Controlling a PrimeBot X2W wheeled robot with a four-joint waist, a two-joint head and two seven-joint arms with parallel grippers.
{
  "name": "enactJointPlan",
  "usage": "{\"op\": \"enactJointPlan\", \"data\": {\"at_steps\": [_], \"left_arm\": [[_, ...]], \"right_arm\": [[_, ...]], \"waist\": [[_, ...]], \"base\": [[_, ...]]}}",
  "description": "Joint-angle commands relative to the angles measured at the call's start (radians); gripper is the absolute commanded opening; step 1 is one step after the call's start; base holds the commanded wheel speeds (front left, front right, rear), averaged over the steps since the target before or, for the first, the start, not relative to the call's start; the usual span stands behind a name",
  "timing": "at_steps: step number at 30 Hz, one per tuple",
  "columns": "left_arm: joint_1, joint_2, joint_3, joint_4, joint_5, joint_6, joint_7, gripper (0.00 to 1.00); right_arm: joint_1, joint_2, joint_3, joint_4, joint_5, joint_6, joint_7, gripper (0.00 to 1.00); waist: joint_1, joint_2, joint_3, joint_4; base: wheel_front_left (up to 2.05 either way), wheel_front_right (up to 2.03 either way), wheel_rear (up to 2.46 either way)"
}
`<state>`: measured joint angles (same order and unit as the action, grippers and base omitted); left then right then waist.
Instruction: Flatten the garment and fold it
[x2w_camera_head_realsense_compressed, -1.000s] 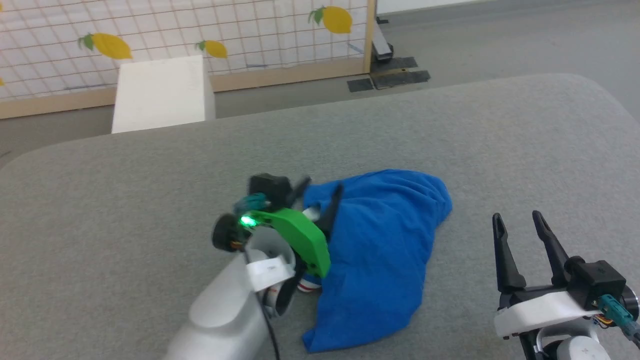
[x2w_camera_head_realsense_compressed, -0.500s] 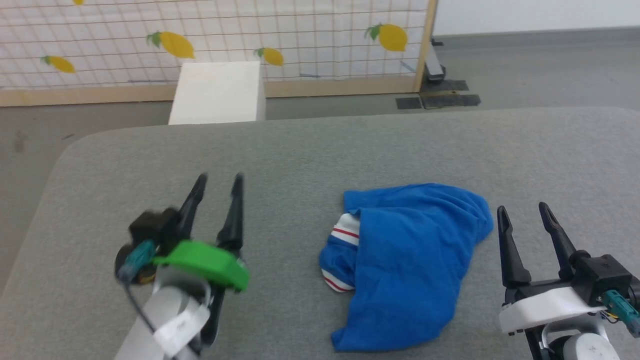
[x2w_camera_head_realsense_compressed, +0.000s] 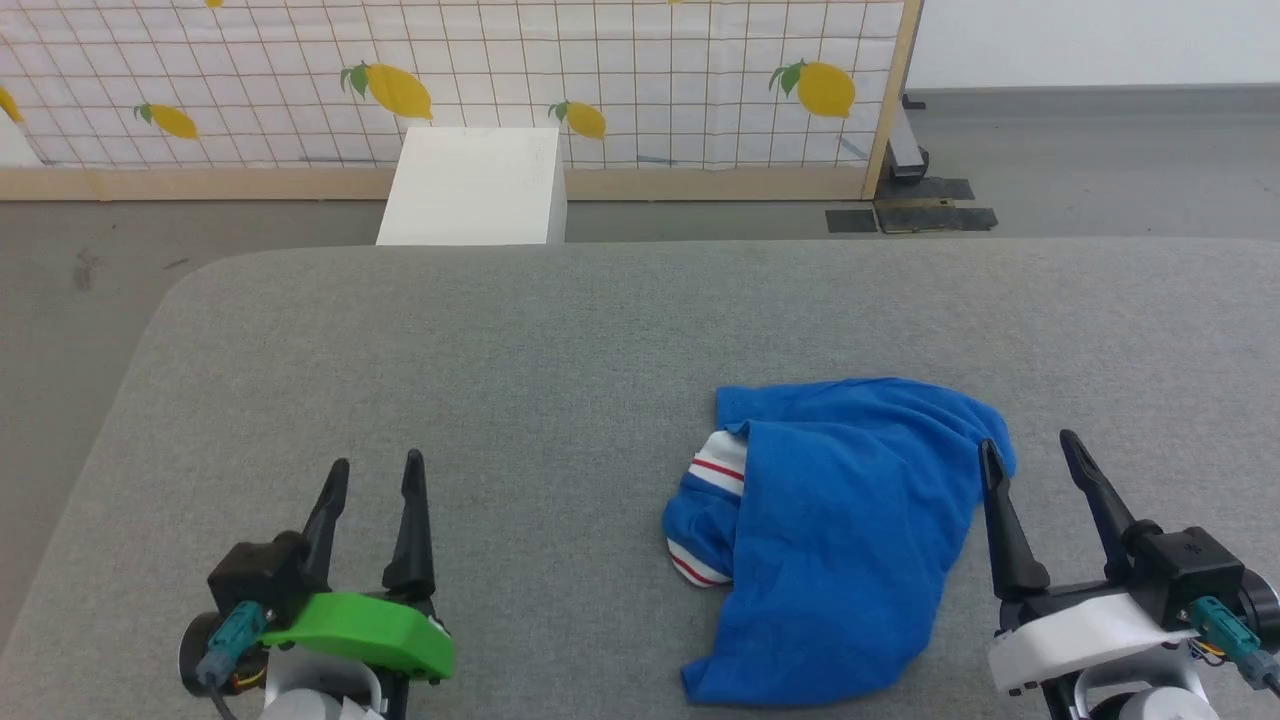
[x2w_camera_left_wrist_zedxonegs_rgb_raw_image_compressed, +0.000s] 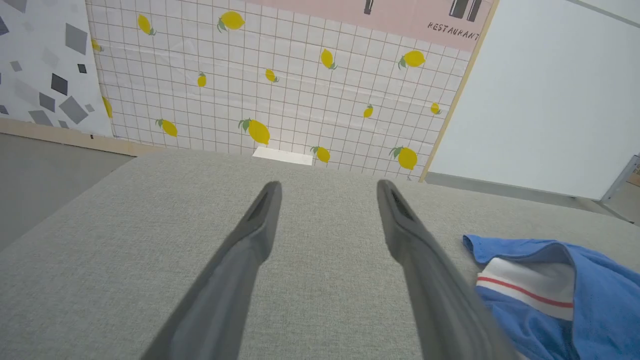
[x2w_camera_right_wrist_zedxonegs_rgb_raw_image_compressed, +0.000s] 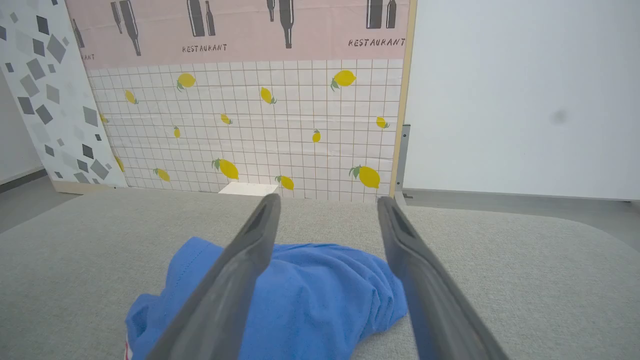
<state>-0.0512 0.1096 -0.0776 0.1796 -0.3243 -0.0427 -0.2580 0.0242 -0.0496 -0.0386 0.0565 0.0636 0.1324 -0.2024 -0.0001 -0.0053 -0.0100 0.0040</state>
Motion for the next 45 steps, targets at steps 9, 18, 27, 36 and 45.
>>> {"op": "enactJointPlan", "data": {"at_steps": [9,18,27,36,45], "left_arm": [[0.032,-0.036,0.053,-0.018,0.052,-0.033,-0.004,1.0],[0.029,-0.05,0.07,-0.004,0.066,-0.052,-0.004,1.0],[0.026,-0.056,0.088,0.002,0.077,-0.058,-0.004,1.0],[0.007,-0.059,0.075,0.024,0.049,-0.067,-0.004,1.0],[-0.227,-0.059,-0.255,0.146,-0.17,-0.078,0.106,1.0]], "right_arm": [[0.014,-0.001,0.002,0.006,0.01,-0.002,-0.001,1.0],[0.009,-0.001,0.01,0.016,0.018,-0.002,-0.006,1.0],[0.005,-0.001,0.007,0.02,0.021,-0.002,-0.01,1.0],[0.005,-0.001,0.004,0.022,0.023,-0.002,-0.013,1.0],[-0.006,-0.001,0.009,0.026,0.027,-0.002,-0.012,1.0]], "waist": [[0.0001,0.0053,0.007,0.008],[0.0001,0.0053,0.005,0.001],[0.0001,0.0053,0.012,-0.007],[0.0001,0.0053,0.017,-0.006],[0.0001,0.0053,0.027,-0.043]], "base": [[0.0,0.0,0.0],[0.0,0.0,0.0],[0.0,0.0,0.0],[0.0,0.0,0.0],[0.0,0.0,0.0]]}}
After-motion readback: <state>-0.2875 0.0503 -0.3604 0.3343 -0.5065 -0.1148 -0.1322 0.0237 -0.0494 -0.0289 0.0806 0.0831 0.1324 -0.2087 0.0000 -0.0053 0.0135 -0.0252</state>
